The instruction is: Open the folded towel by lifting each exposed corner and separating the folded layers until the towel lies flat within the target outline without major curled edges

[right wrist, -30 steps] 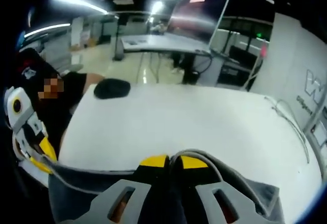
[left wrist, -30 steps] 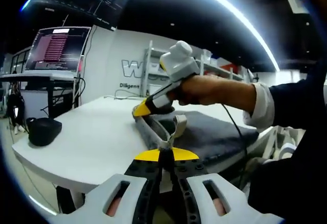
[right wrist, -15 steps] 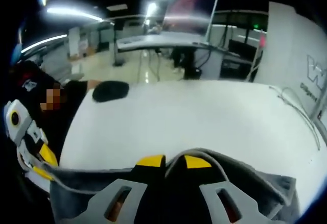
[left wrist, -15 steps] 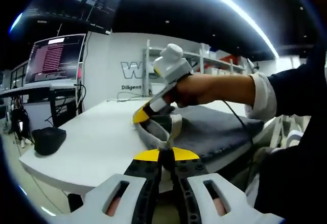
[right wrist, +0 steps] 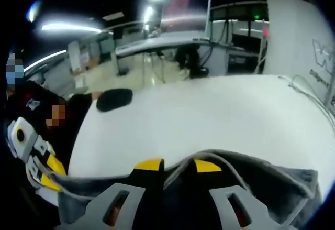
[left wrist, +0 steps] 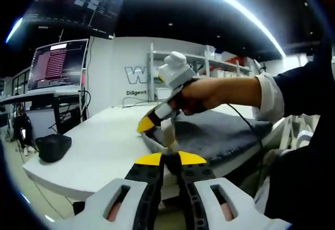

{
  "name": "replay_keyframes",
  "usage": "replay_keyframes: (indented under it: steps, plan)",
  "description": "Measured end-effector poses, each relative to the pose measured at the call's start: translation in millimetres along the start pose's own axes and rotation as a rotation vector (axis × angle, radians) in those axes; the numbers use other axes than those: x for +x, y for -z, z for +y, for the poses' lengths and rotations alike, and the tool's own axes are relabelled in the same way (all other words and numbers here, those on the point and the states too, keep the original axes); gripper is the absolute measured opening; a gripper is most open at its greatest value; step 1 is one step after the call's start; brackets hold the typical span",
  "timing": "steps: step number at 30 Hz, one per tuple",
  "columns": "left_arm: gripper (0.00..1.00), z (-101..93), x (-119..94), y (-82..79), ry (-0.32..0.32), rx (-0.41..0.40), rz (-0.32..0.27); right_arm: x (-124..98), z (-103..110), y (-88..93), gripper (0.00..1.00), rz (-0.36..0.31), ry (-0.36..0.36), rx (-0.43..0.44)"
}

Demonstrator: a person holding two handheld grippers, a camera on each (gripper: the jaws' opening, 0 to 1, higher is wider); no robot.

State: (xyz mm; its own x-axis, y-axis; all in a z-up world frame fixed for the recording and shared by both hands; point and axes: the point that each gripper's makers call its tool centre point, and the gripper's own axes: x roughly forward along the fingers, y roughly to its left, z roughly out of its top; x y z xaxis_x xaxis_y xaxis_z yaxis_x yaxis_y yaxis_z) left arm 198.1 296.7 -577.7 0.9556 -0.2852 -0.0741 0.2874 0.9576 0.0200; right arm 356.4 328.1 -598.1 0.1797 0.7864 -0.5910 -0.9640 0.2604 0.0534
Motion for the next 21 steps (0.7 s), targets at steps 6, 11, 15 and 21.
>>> replay_keyframes:
  steps: [6, 11, 15, 21]
  plan:
    - [0.08, 2.7, -3.3, 3.0, 0.001, -0.036, 0.005, 1.2, -1.9, -1.4, 0.18, 0.000, -0.023, 0.145]
    - [0.07, 4.4, -6.2, 4.9, 0.003, -0.056, 0.005, 0.2, -3.8, -2.5, 0.17, -0.015, -0.049, 0.224]
    - [0.07, 5.7, -6.9, 8.4, 0.004, -0.073, 0.010, -0.5, -4.5, -4.1, 0.17, -0.041, -0.083, 0.318]
    - [0.07, 7.3, -7.6, 12.3, 0.001, -0.086, 0.017, -2.9, -6.8, -5.6, 0.18, -0.078, -0.139, 0.461]
